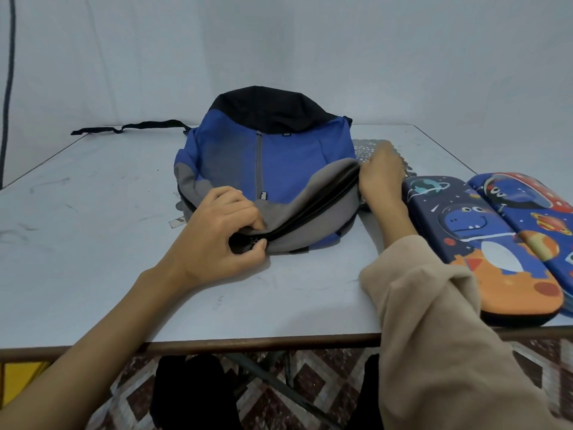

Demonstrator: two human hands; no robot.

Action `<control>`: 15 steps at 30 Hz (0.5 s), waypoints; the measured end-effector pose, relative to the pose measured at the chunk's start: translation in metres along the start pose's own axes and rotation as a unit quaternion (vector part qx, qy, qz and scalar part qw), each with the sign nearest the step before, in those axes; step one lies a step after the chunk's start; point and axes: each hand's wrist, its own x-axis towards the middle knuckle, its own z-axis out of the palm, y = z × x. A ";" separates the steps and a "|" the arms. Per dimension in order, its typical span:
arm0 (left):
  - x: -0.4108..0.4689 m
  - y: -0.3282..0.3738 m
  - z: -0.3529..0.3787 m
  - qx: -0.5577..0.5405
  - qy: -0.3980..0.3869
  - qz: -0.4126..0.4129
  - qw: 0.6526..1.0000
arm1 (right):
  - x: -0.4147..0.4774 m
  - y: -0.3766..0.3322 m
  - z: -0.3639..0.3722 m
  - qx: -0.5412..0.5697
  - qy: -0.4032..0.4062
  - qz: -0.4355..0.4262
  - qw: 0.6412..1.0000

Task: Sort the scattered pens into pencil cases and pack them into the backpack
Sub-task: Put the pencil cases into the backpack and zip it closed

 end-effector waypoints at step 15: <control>-0.005 0.001 -0.003 -0.043 -0.022 -0.010 0.999 | 0.015 0.006 0.013 0.009 -0.028 0.008 1.000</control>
